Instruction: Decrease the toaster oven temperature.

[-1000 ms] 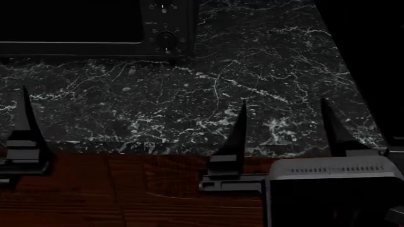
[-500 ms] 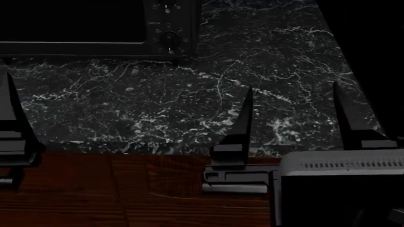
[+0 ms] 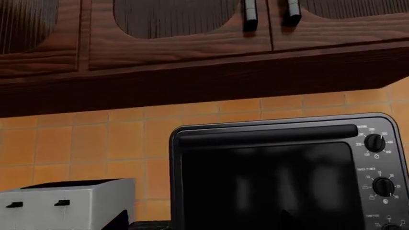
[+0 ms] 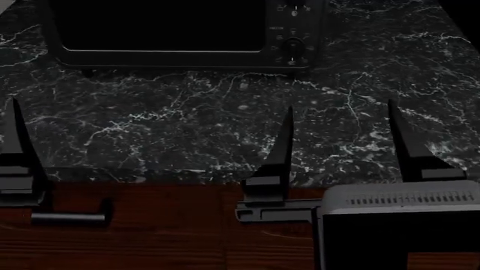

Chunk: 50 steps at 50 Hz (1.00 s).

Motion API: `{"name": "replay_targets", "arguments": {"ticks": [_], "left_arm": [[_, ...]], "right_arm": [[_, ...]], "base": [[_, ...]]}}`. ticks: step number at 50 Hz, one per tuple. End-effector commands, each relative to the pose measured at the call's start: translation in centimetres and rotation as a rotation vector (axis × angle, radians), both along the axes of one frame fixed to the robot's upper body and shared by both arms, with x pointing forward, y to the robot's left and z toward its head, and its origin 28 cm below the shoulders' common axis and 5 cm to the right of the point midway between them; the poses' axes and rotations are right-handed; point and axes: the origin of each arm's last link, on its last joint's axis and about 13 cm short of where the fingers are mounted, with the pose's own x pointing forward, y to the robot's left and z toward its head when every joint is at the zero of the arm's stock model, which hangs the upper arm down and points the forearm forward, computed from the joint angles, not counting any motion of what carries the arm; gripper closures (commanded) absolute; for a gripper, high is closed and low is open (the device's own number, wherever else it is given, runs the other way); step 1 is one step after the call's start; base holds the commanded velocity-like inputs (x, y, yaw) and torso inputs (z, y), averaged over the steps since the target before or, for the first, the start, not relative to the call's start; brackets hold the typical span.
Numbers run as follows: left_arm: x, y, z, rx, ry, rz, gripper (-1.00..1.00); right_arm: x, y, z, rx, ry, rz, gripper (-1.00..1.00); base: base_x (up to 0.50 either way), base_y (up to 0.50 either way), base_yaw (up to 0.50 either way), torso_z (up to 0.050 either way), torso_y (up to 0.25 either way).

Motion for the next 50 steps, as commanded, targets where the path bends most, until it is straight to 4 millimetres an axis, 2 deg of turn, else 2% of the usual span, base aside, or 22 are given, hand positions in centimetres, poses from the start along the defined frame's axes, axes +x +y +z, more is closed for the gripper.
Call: {"name": "replay_targets", "arguments": {"ticks": [1, 10, 27, 50], "left_arm": [[-0.06, 0.01, -0.1, 0.001, 0.001, -0.002, -1.0], [-0.15, -0.02, -0.31, -0.006, 0.004, -0.006, -1.0], [-0.11, -0.05, -0.28, -0.006, 0.004, -0.003, -1.0], [-0.28, -0.13, -0.1, -0.002, 0.001, -0.005, -1.0]], "right_arm": [[0.06, -0.07, -0.27, 0.002, 0.008, -0.002, -1.0], [-0.14, -0.24, -0.31, 0.01, 0.007, -0.01, -1.0], [-0.24, -0.41, -0.45, 0.033, 0.012, -0.007, -1.0], [-0.53, -0.53, -0.56, 0.043, 0.011, 0.009, -1.0]], "base": [[0.0, 0.5, 0.0, 0.0, 0.0], [0.0, 0.5, 0.0, 0.0, 0.0], [0.0, 0.0, 0.0, 0.0, 0.0], [0.27, 0.0, 0.0, 0.0, 0.0]]}}
